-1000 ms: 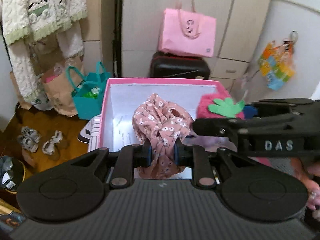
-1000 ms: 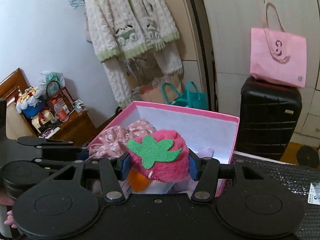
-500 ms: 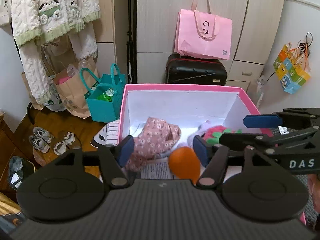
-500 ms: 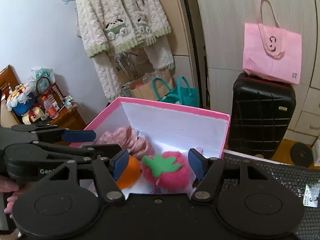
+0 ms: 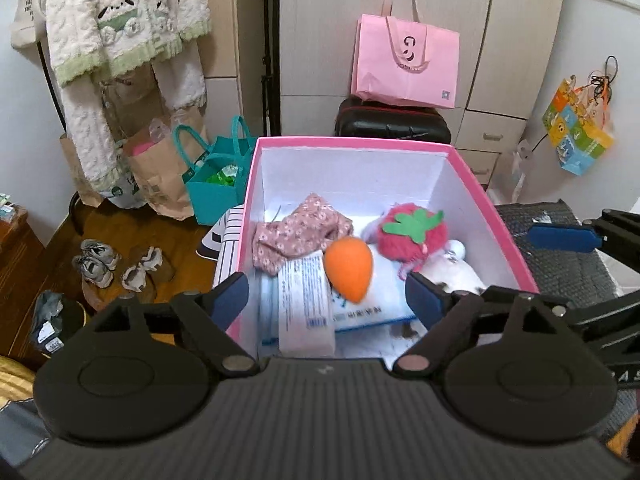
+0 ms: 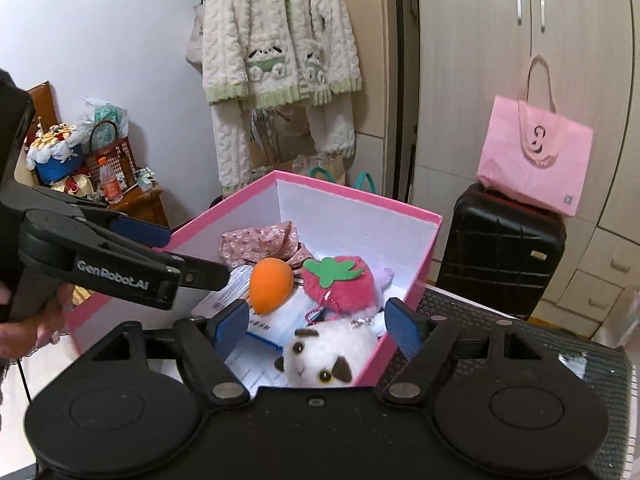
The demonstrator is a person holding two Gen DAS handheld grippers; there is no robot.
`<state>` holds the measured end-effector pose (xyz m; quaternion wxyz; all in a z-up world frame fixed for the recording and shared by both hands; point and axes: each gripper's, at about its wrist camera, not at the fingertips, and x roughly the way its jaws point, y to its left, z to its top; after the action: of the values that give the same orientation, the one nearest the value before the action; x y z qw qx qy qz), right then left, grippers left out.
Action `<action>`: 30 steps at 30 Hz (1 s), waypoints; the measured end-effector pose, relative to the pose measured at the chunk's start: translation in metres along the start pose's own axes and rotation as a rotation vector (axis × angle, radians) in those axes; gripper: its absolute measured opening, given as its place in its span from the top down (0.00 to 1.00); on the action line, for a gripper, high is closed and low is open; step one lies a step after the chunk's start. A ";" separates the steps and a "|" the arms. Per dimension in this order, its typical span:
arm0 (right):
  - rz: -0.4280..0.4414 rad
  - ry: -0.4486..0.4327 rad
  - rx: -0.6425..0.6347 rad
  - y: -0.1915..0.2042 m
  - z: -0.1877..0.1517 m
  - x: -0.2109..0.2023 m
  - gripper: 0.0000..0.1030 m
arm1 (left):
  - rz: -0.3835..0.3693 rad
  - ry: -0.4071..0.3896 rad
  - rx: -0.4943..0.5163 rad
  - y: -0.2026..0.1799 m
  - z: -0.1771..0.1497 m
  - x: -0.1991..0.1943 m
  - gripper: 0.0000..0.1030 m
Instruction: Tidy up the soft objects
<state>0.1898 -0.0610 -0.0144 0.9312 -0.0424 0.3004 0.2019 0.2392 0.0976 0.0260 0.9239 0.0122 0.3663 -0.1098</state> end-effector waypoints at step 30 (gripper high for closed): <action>-0.306 -0.093 0.117 0.013 -0.075 -0.131 0.03 | -0.010 -0.161 -0.063 -0.064 -0.088 -0.100 0.02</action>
<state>0.0475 -0.1101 0.0005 0.9649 -0.0239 0.2582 0.0416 0.0955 0.0634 0.0338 0.9497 -0.0278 0.2943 -0.1036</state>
